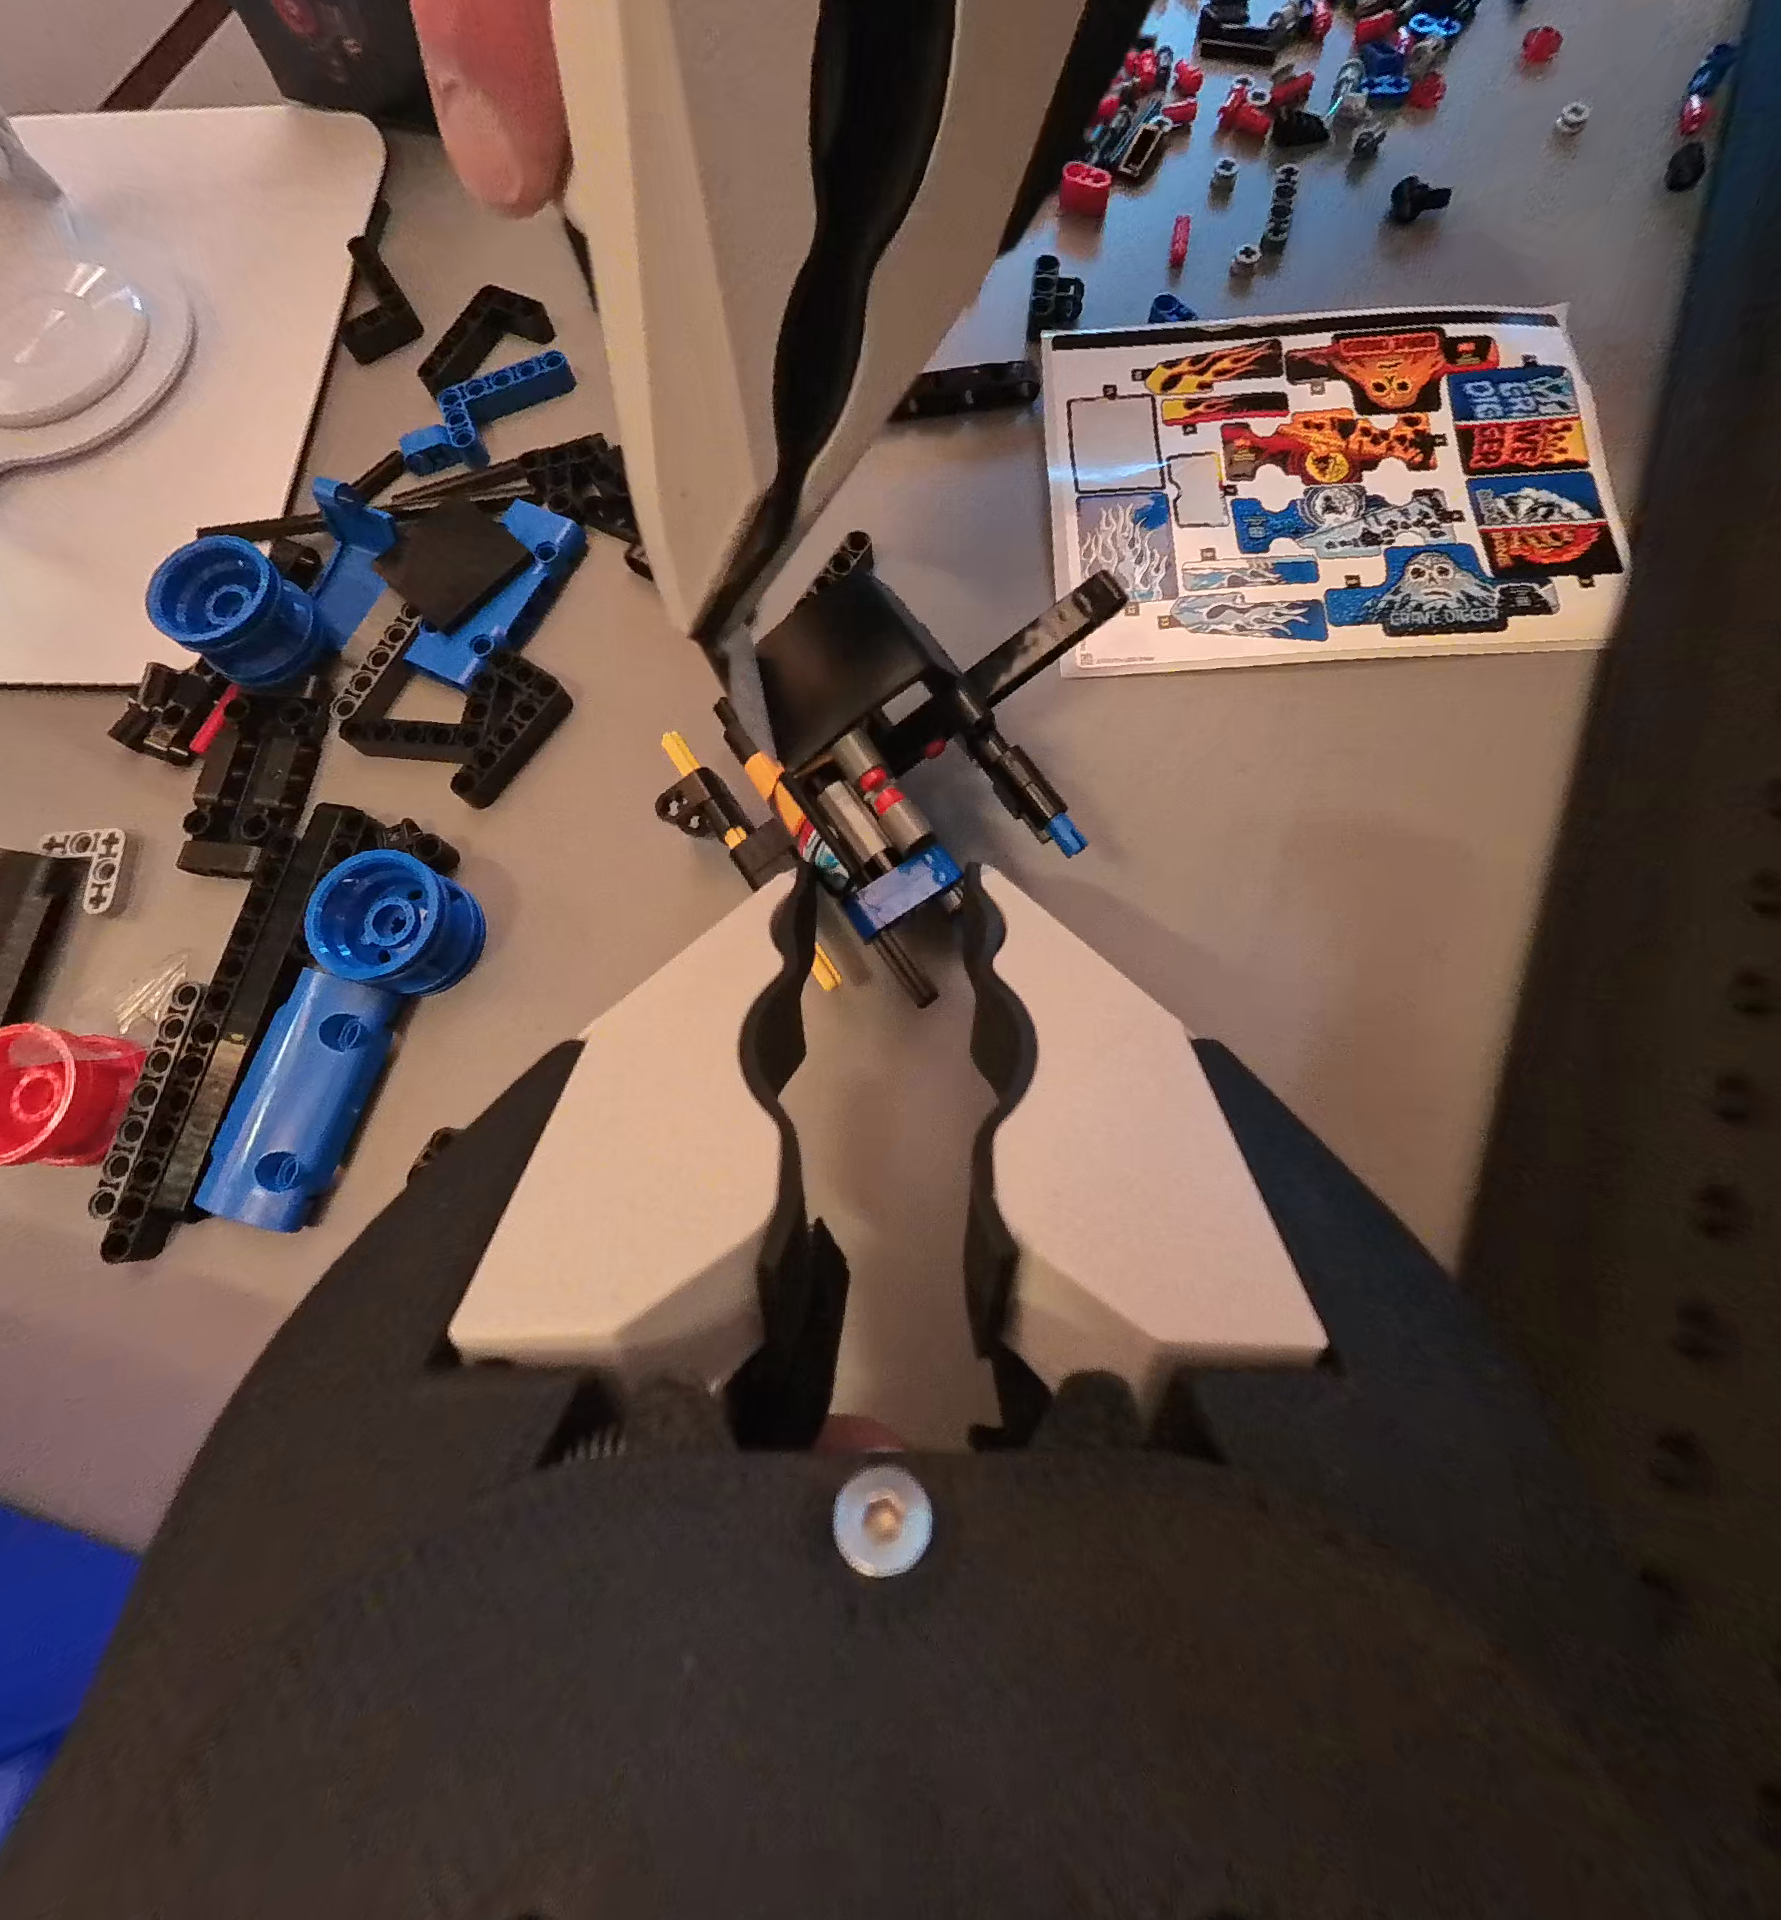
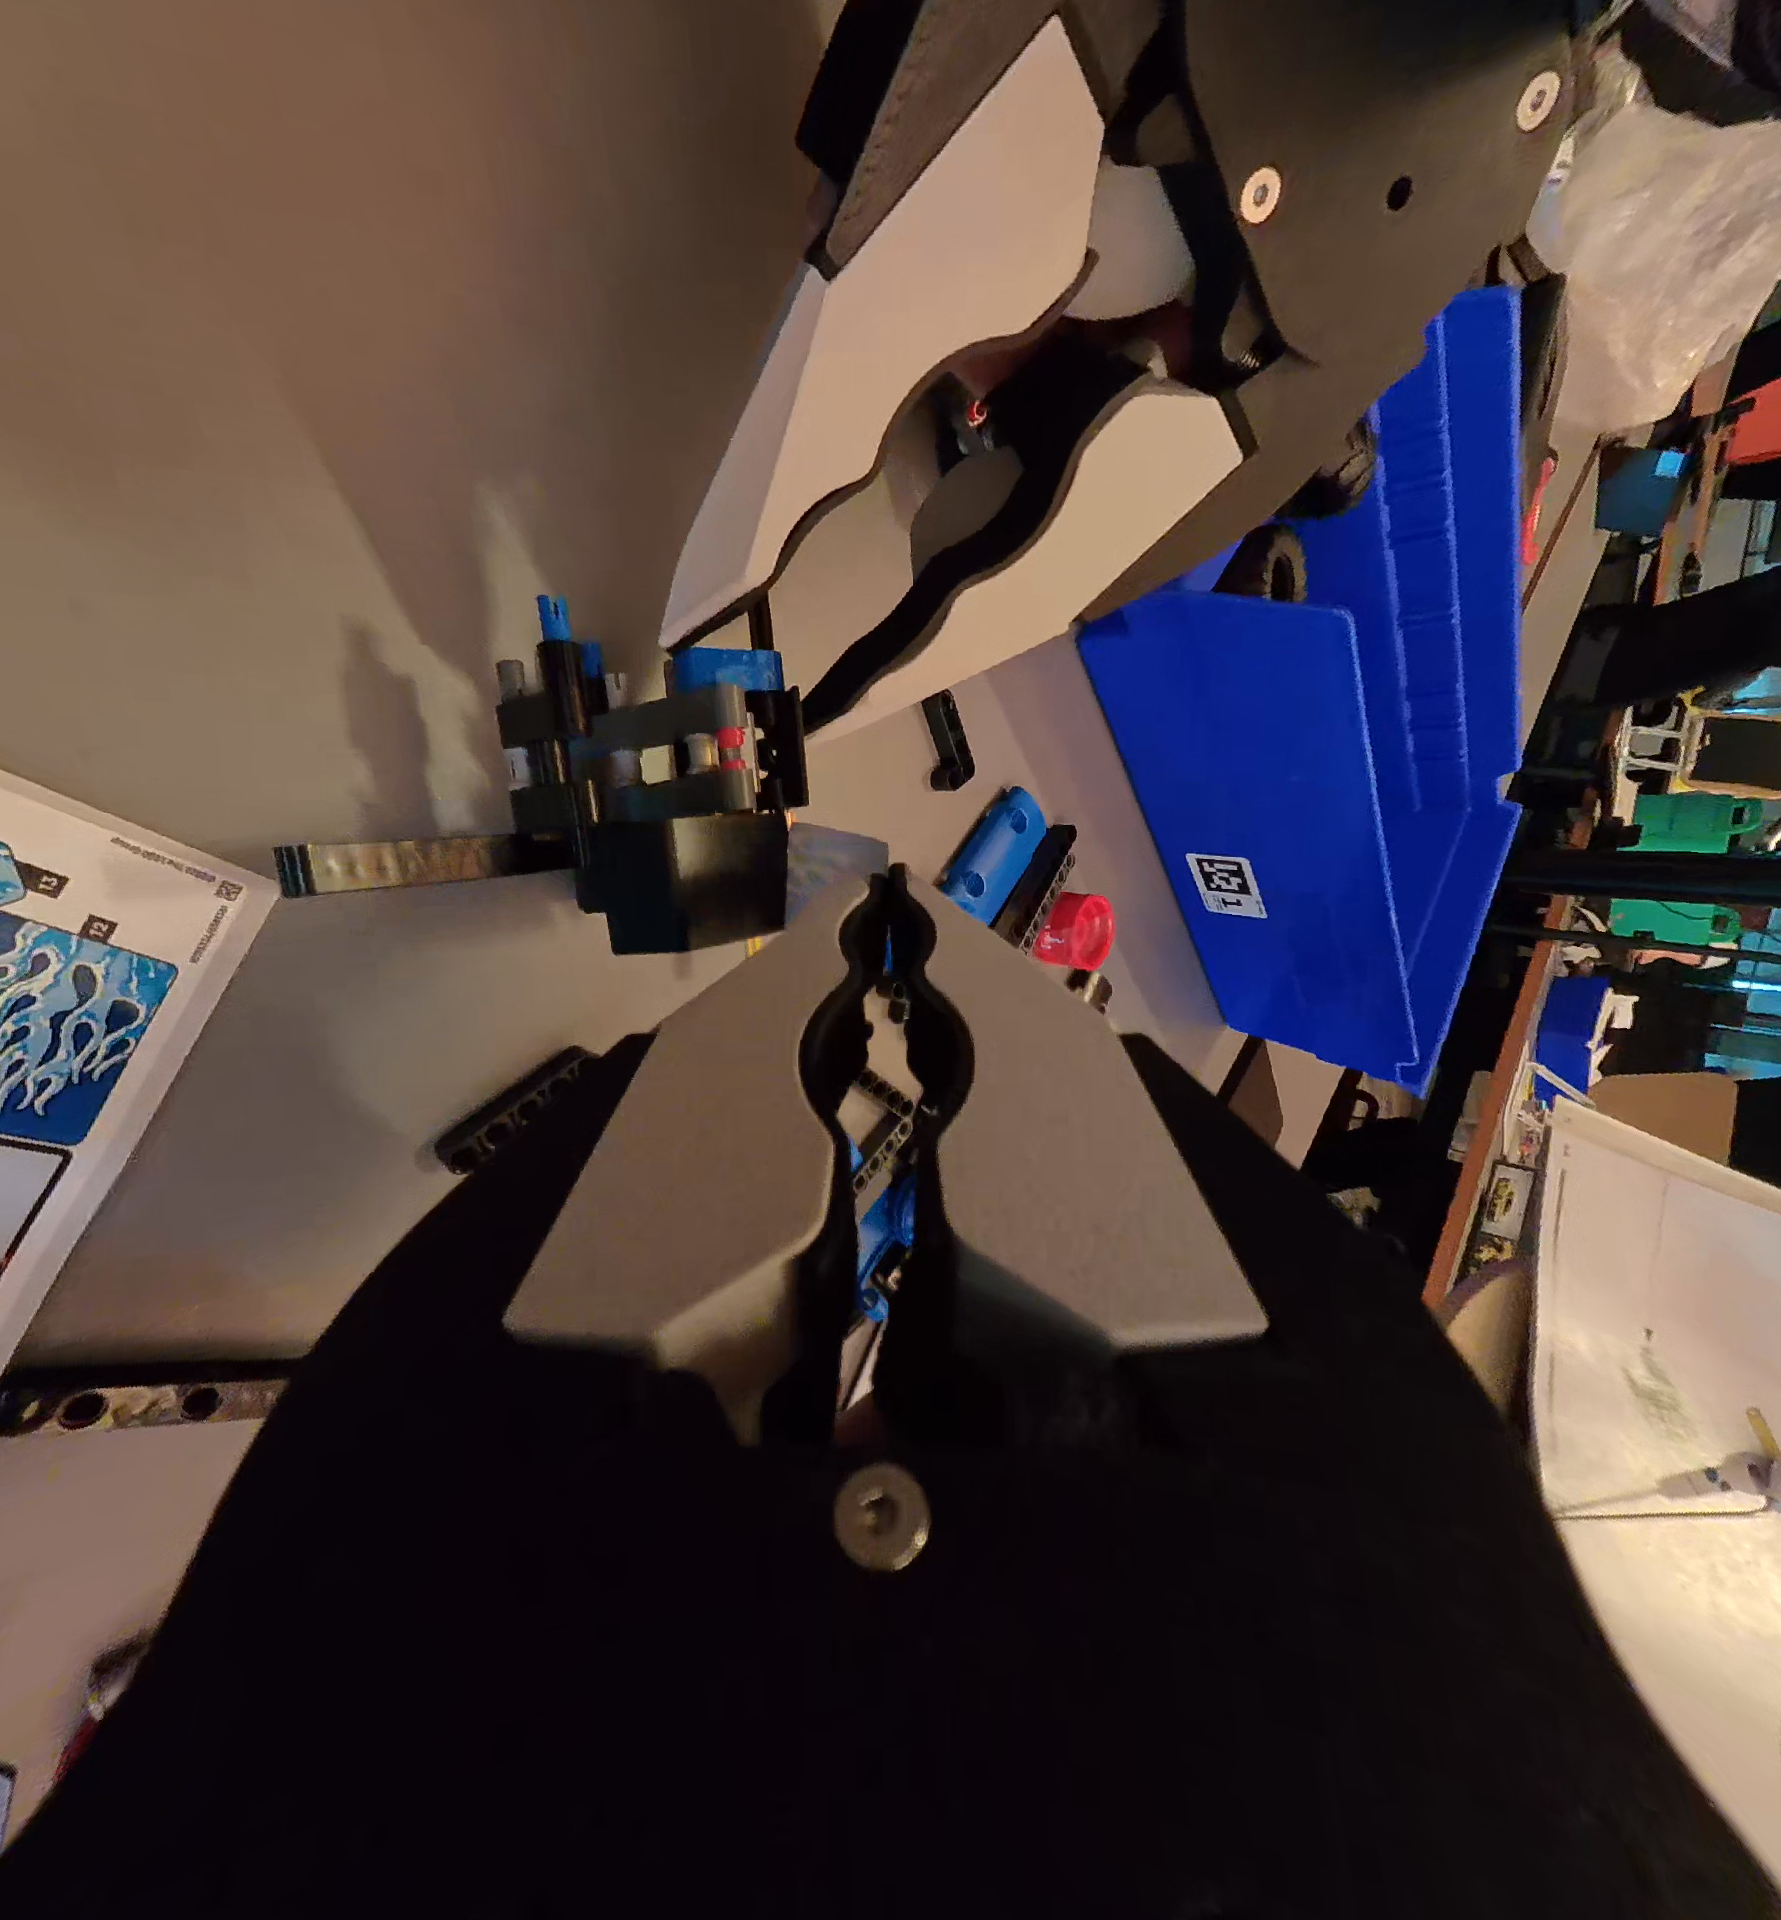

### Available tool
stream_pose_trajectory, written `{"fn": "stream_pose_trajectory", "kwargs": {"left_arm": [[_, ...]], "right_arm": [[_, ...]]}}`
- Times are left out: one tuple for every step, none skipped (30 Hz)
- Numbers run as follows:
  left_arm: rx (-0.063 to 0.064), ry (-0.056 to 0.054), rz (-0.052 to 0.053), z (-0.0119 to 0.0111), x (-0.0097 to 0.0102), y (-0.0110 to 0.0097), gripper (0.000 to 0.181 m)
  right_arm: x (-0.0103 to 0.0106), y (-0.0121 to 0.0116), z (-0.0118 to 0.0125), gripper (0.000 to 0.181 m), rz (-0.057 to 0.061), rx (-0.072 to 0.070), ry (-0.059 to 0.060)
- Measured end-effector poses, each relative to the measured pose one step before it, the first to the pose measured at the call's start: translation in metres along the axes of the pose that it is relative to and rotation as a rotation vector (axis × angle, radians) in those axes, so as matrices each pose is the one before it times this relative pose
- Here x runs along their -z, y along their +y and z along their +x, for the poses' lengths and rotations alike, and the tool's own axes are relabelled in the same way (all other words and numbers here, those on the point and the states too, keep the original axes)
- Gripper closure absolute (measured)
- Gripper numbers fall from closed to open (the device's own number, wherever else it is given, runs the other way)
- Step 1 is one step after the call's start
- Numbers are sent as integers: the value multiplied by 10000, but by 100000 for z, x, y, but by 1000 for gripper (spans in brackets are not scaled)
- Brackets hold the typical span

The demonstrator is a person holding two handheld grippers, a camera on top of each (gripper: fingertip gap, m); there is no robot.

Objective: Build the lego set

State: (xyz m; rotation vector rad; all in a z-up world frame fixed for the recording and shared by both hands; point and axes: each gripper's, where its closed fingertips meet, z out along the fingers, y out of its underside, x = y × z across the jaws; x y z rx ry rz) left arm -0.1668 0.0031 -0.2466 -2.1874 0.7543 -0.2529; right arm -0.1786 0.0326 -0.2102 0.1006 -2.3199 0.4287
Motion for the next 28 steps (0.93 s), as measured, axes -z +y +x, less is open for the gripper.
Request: {"fn": "stream_pose_trajectory", "kwargs": {"left_arm": [[-24, -16, -6, -43, -6, -13, 157], [-32, 0, -9, -10, -16, -35, 157], [-26, 53, -20, 94, -33, -18, 157], [-44, 48, -31, 94, -57, -6, 157], [-53, 58, -68, 115, -83, 51, 157], [-52, 26, -67, 77, -98, 75, 157], [-55, 20, -73, 75, -104, 85, 157], [-10, -24, 23, -26, -67, -68, 157], [56, 82, 45, 109, 2, -125, 157], [-13, 66, 19, 123, 23, -79, 157], [-5, -7, 10, -12, -7, -55, 157], [27, -11, 23, -46, -14, -53, 157], [33, 18, 18, -3, 0, -36, 157], [10, -5, 21, -24, 5, -23, 157], [25, -2, 21, -10, 11, -31, 157], [22, 10, 26, 5, 8, -38, 157], [9, 4, 8, 3, 5, -14, 157], [8, -5, -3, 5, 11, -16, 157], [13, -8, 5, 11, 12, -21, 157], [18, 8, 16, 30, 11, -57, 157], [-1, 16, 26, 68, 20, -59, 157], [-1, -5, 4, 30, -1, -33, 157], [0, -24, -7, -2, -6, -16, 157], [33, -2, -9, 15, -4, -10, 157], [26, -17, -18, 6, -6, -5, 157], [8, -23, -13, 5, -1, -6, 157], [-4, -27, -10, 20, -6, -2, 157], [9, -25, -14, 8, 6, 0, 157]], "right_arm": [[14, -15, 107, 181, 61, -199, -10], [-20, 31, 88, 181, 20, -164, -10], [-42, 155, 88, 181, -64, -49, 18], [-41, 124, 118, 181, -52, -45, 49], [-29, 58, 162, 181, -2, -128, 50], [-9, 115, 204, 181, -30, -176, 36], [22, 123, 199, 181, -27, -119, 41], [69, 19, 149, 181, 31, -67, 34], [115, -49, 172, 181, 61, -76, 45], [170, -106, 215, 181, 63, -57, 70], [207, -183, 166, 181, 69, -8, 62], [243, -269, 58, 181, 69, 41, 24], [224, -300, -103, 181, 62, 122, -20], [171, -211, -234, 181, -6, 179, -42], [99, -34, -292, 181, -105, 207, -43], [54, 78, -334, 181, -142, 226, -32], [43, 106, -333, 181, -132, 172, -25], [50, 16, -334, 181, -67, 85, -30], [67, -53, -297, 181, -21, 18, -27], [58, -30, -253, 181, -48, -4, -8], [51, 14, -193, 181, -79, 25, 21], [50, 25, -166, 181, -88, 11, 22], [58, 27, -137, 181, -87, -26, 5], [71, 21, -119, 181, -86, -14, 2], [86, -7, -82, 181, -66, -21, 11], [117, -83, -61, 181, 0, -73, 19], [108, -90, -83, 181, -2, -116, 0], [51, 5, -130, 181, -61, -86, -4]]}}
